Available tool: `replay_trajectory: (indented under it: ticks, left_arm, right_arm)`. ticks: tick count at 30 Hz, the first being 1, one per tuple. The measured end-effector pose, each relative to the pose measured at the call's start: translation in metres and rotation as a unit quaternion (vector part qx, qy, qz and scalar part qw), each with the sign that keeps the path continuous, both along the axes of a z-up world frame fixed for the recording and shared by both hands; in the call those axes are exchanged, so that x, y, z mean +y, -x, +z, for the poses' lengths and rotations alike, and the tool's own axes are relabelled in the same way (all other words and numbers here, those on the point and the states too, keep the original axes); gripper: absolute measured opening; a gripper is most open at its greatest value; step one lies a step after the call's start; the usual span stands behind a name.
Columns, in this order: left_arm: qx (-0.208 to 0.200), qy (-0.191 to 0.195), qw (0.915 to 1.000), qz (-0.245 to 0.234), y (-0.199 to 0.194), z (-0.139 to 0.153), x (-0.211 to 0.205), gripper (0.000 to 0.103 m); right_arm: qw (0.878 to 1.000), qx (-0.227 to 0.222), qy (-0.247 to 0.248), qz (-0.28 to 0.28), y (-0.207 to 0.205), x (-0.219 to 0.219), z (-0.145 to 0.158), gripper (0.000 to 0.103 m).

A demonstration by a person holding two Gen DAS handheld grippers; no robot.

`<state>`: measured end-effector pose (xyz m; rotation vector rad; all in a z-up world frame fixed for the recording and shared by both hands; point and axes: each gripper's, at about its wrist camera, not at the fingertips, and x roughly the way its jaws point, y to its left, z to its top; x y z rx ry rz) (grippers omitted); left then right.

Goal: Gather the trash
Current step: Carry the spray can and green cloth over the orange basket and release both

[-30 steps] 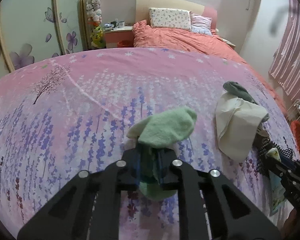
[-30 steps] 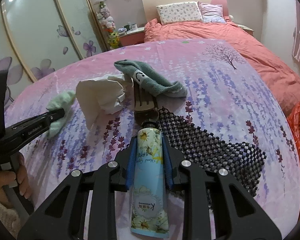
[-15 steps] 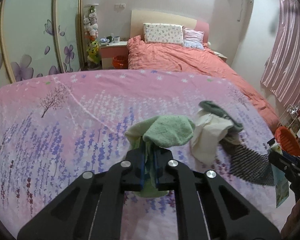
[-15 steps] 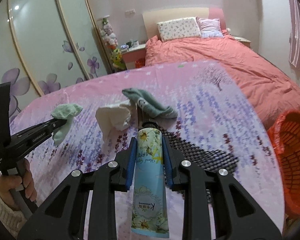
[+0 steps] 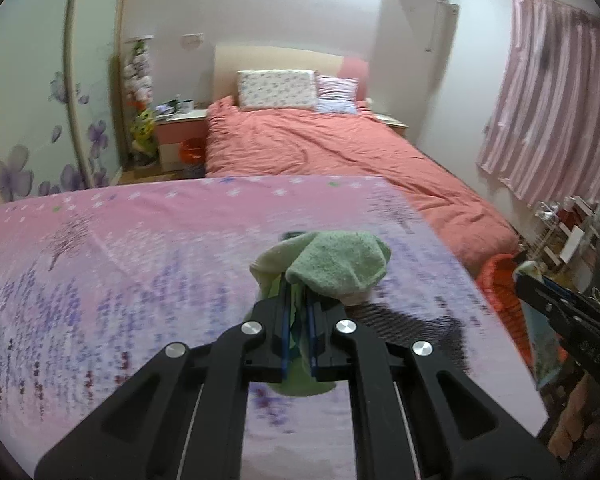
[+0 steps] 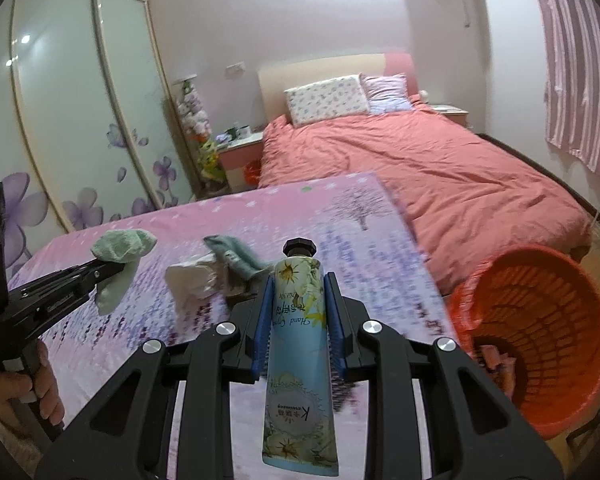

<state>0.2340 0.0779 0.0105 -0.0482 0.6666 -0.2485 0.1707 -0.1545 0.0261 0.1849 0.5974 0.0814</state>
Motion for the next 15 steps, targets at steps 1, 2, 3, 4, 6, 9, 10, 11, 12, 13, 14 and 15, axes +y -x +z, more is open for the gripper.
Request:
replay_trajectory:
  ticks: [1, 2, 3, 4, 6, 9, 10, 11, 12, 13, 14, 15]
  left_arm:
    - [-0.001, 0.002, 1.0000, -0.007, 0.001, 0.002, -0.007, 0.008]
    - [-0.003, 0.003, 0.9999, -0.015, 0.002, 0.004, -0.016, 0.008]
    - [-0.005, 0.004, 0.9997, -0.022, 0.003, 0.007, -0.022, 0.008]
    - [-0.006, 0.005, 0.9996, -0.028, 0.004, 0.008, -0.030, 0.008]
    - [-0.008, 0.009, 0.9990, -0.044, 0.006, 0.010, -0.047, 0.008]
    - [-0.004, 0.019, 0.9973, -0.071, 0.009, 0.010, -0.074, 0.008]
    - [-0.003, 0.022, 0.9966, -0.079, 0.009, 0.010, -0.084, 0.008]
    - [-0.001, 0.025, 0.9956, -0.091, 0.010, 0.010, -0.096, 0.008]
    - [0.000, 0.027, 0.9946, -0.101, 0.012, 0.010, -0.106, 0.008]
    - [0.001, 0.029, 0.9935, -0.110, 0.013, 0.009, -0.116, 0.008]
    - [0.002, 0.030, 0.9920, -0.122, 0.015, 0.009, -0.129, 0.008]
    - [0.003, 0.031, 0.9907, -0.133, 0.016, 0.008, -0.141, 0.008]
  right_arm:
    - [1.000, -0.003, 0.000, -0.005, 0.001, -0.005, 0.001, 0.026]
    - [1.000, -0.005, -0.001, -0.010, 0.003, -0.011, 0.002, 0.026]
    - [1.000, -0.008, -0.001, -0.015, 0.005, -0.016, 0.003, 0.026]
    - [1.000, -0.010, -0.001, -0.020, 0.007, -0.022, 0.004, 0.026]
    - [0.999, -0.014, -0.002, -0.030, 0.009, -0.033, 0.005, 0.026]
    - [0.998, -0.019, -0.005, -0.051, 0.015, -0.057, 0.007, 0.026]
    - [0.998, -0.020, -0.006, -0.056, 0.016, -0.062, 0.006, 0.026]
    - [0.998, -0.021, -0.006, -0.064, 0.018, -0.071, 0.006, 0.026]
    - [0.997, -0.022, -0.006, -0.071, 0.019, -0.077, 0.006, 0.026]
    - [0.997, -0.022, -0.007, -0.079, 0.022, -0.086, 0.006, 0.026]
    - [0.996, -0.022, -0.008, -0.087, 0.024, -0.095, 0.005, 0.026]
    - [0.995, -0.022, -0.009, -0.094, 0.025, -0.103, 0.004, 0.026]
